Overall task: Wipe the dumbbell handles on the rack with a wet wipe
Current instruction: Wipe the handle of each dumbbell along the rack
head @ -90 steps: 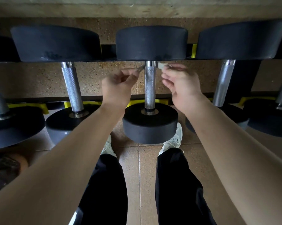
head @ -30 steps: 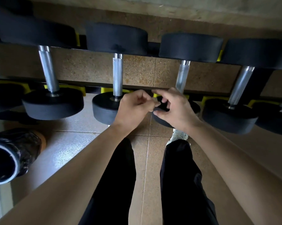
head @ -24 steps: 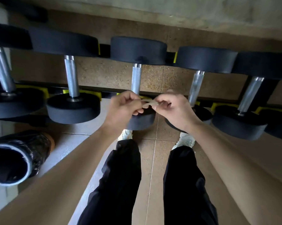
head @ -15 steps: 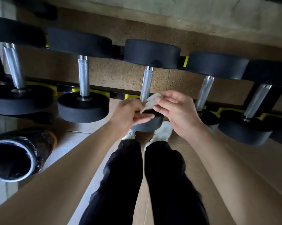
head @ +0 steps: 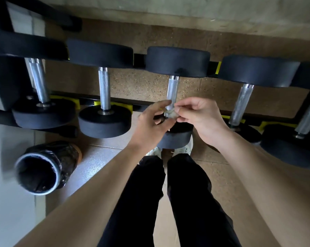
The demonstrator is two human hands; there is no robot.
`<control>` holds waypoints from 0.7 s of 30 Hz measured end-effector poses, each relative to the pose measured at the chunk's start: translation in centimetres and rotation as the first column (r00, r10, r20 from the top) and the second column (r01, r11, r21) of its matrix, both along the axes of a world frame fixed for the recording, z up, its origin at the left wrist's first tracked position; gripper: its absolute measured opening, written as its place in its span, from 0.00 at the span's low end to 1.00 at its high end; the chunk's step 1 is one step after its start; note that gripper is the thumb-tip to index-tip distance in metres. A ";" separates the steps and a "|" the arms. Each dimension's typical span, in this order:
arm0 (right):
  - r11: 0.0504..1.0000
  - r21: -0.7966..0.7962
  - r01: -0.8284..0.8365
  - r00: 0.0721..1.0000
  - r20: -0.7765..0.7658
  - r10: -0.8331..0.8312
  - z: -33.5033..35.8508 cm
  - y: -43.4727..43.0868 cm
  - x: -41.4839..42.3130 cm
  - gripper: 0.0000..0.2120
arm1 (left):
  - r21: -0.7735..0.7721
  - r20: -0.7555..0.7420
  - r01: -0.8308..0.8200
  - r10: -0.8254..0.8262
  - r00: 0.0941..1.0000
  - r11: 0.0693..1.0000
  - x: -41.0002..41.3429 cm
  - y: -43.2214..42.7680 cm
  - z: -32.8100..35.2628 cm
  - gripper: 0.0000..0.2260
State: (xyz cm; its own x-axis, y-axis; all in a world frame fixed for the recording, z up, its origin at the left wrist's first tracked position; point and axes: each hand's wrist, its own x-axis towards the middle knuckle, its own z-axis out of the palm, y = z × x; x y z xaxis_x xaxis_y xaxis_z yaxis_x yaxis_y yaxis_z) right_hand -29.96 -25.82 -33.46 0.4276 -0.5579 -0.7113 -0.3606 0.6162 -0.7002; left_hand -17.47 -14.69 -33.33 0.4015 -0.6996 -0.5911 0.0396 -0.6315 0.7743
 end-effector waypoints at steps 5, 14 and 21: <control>0.994 0.068 0.091 0.995 0.033 -0.094 -0.4 0.1 1.4 0.06 | -0.017 0.086 -0.020 0.021 0.996 1.000 1.1 0.3 -1.0 0.07; 0.940 0.162 0.300 0.946 0.073 -0.315 -2.5 1.7 2.8 0.08 | -0.096 0.306 0.170 -0.133 0.943 0.981 3.2 0.3 -3.9 0.08; 0.910 0.013 0.415 0.910 -0.012 -0.414 -4.2 2.2 3.6 0.21 | 0.050 0.100 -0.062 0.057 0.993 0.997 4.8 -1.8 -5.8 0.02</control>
State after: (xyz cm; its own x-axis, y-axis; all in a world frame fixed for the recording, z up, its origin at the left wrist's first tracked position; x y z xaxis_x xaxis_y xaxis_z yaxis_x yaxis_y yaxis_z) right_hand -26.35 -23.61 -37.70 0.1536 -0.6729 -0.7236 -0.0769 0.7220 -0.6876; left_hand -12.67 -16.53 -39.13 0.4997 -0.6414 -0.5821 0.0036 -0.6705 0.7419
